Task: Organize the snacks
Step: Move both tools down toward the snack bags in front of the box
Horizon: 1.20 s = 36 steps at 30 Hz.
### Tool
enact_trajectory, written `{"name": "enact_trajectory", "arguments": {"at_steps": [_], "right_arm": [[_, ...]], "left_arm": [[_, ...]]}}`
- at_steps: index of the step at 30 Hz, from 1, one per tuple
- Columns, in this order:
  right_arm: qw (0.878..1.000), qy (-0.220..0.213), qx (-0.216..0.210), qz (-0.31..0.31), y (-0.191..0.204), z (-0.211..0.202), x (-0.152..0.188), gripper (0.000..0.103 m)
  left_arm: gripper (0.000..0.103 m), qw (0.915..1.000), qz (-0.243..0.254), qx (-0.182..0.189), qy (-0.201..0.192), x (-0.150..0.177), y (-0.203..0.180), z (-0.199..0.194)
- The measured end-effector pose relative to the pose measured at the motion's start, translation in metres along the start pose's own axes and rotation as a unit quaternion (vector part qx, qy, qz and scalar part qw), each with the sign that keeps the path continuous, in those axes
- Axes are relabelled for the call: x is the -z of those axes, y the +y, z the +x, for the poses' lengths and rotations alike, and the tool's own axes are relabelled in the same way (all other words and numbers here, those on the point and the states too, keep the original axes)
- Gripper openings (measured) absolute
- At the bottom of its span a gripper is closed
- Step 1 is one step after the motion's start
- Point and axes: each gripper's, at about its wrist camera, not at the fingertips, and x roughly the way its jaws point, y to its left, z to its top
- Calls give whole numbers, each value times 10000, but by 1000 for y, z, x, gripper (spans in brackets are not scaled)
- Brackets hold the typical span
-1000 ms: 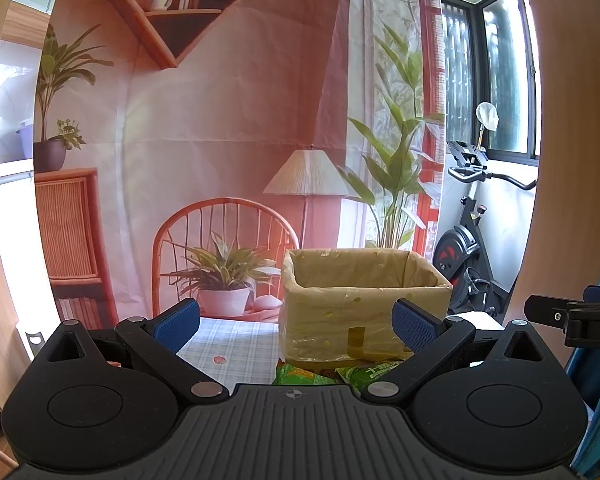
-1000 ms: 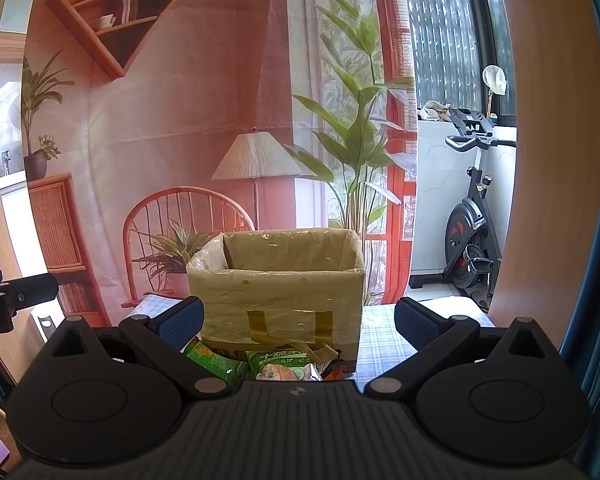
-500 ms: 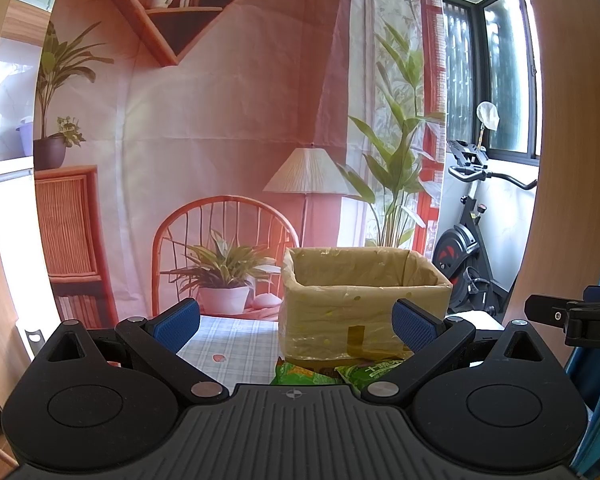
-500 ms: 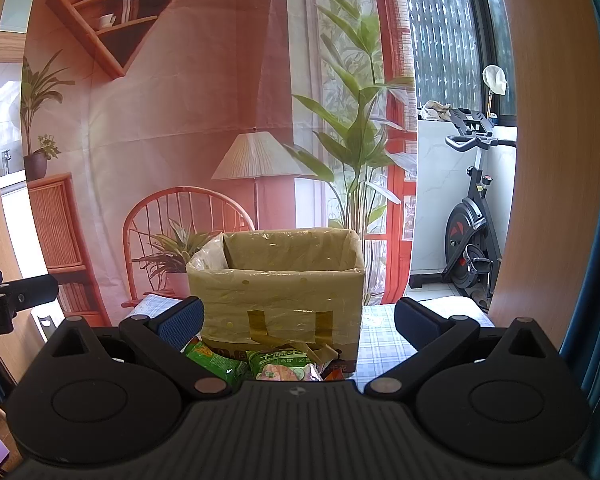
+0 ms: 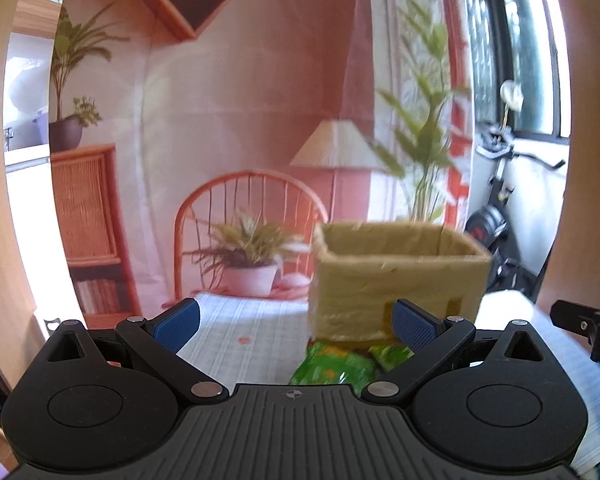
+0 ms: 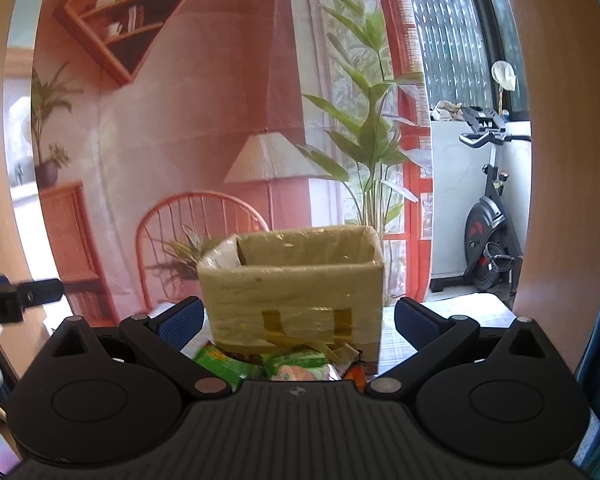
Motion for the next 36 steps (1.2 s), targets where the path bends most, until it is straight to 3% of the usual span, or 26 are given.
{"name": "enact_trajectory", "arguments": {"at_steps": [6, 11, 20, 36], "right_arm": [[9988, 491, -50, -33, 4, 36, 36, 103], [9959, 905, -39, -2, -6, 54, 47, 103], [9954, 918, -143, -253, -43, 65, 59, 103], [9758, 1424, -582, -1551, -32, 109, 130, 103]], "left_arm": [[102, 9990, -154, 128, 411, 26, 15, 33], [102, 9985, -192, 147, 494, 35, 19, 50], [102, 9963, -154, 312, 791, 61, 14, 81], [100, 9932, -153, 333, 1103, 94, 1, 116]]}}
